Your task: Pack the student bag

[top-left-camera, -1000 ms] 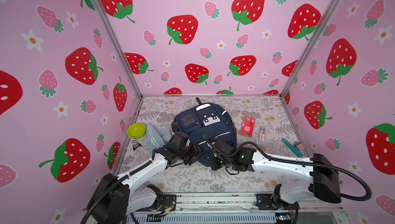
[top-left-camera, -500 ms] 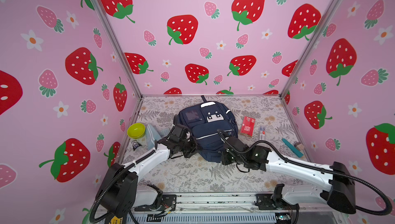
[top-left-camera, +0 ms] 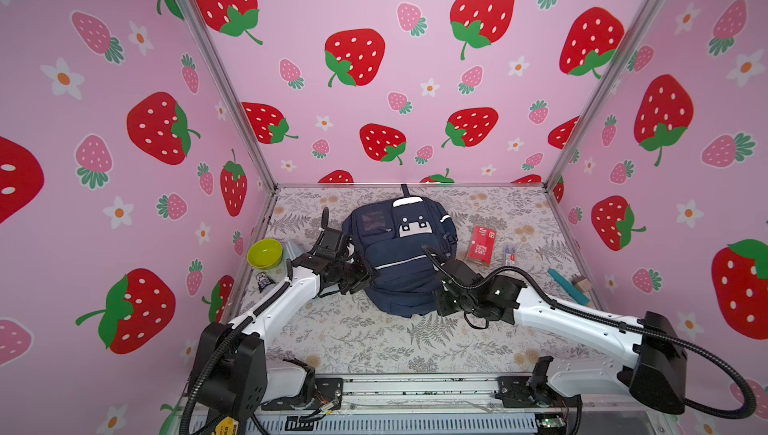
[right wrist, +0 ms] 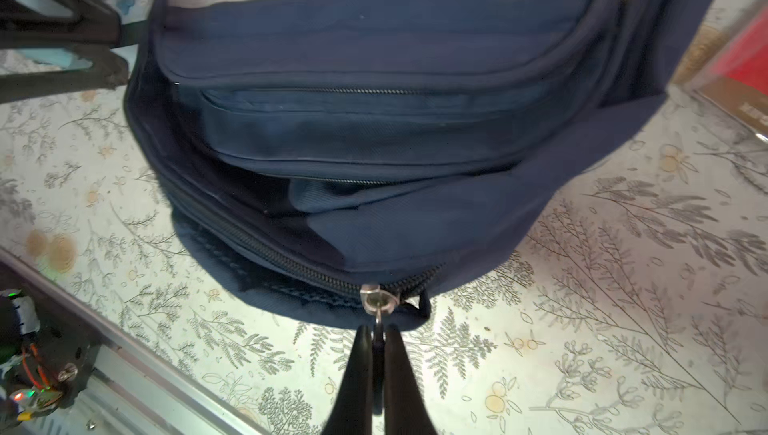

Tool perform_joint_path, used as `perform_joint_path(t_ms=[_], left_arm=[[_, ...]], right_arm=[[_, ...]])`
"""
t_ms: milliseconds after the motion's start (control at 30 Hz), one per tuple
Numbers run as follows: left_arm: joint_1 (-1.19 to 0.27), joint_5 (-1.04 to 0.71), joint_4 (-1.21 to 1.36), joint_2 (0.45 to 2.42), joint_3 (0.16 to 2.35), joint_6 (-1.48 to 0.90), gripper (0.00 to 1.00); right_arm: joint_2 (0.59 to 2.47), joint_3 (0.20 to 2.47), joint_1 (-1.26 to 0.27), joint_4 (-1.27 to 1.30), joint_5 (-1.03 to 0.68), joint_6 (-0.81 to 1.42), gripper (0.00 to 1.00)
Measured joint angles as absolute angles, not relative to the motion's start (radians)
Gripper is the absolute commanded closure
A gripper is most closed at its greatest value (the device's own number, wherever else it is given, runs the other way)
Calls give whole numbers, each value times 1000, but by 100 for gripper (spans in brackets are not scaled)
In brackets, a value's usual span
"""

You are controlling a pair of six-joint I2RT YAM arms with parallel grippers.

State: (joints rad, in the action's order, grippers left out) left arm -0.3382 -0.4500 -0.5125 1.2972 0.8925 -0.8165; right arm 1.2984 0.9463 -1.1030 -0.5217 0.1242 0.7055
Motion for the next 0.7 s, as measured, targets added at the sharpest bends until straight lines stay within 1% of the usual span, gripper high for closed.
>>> perform_joint_path(t_ms=[67,100,167,267,333,533,700], left_arm=[[-384,-424,-551,1267,927,-792,38],[-417,-409,-564,1246,944,-781,31],[-493,-389,-572,1203,961,-761,27],[-593,-377,-570,1163,957,-768,26],[-627,-383,-541,1156,931,-803,27],[-660,-413,-406,1154,768,-1003,27],[-661,-439,-310,1201,747,-1120,29]], right_arm=[[1305,957,-1114,-514,105,705,100],[1307,960,-1119,-509,95,704,100],[1307,961,-1122,-498,82,704,100],[1309,962,-1124,-494,69,703,100],[1309,963,-1123,-494,64,703,100],[1310,964,-1131,-487,59,709,100],[1310,964,-1145,-472,62,714,100]])
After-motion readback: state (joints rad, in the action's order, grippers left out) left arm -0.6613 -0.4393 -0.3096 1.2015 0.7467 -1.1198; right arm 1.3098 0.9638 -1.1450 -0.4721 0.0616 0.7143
